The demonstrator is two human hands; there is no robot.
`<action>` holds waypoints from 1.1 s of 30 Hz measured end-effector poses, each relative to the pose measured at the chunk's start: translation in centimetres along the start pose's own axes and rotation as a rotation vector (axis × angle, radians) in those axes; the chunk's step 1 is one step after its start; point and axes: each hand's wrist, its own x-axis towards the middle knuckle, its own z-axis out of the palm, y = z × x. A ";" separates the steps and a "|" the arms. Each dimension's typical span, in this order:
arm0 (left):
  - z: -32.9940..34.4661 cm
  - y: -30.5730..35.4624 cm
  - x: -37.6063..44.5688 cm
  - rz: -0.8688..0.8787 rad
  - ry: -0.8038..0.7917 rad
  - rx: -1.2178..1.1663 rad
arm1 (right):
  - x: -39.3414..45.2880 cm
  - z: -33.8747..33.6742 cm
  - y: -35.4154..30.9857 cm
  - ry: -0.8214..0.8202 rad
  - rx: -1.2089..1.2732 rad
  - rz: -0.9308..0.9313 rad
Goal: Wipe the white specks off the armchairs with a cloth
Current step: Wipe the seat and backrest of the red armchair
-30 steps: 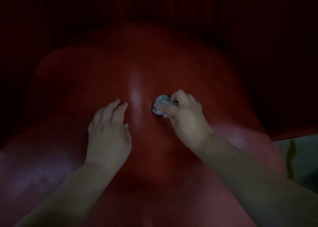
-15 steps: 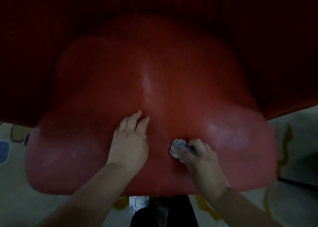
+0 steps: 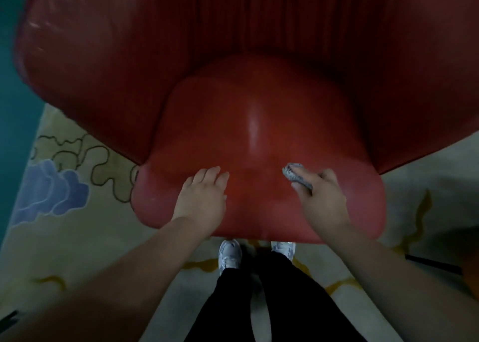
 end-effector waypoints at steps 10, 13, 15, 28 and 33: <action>-10.2 -0.4 -7.6 -0.024 0.072 0.018 | -3.4 -9.0 -8.5 0.055 0.054 -0.103; -11.9 -0.6 -8.8 -0.065 0.105 -0.005 | -3.8 -9.8 -10.4 0.055 0.113 -0.120; -12.7 -1.2 -9.2 -0.083 0.127 -0.025 | -4.1 -9.7 -11.8 0.053 0.117 -0.140; -17.1 -17.9 -8.8 0.100 0.210 -0.047 | -5.2 -0.7 -24.5 0.153 0.181 -0.010; -20.4 -26.1 -8.4 0.184 0.222 -0.032 | -6.6 2.5 -29.2 0.210 0.237 0.088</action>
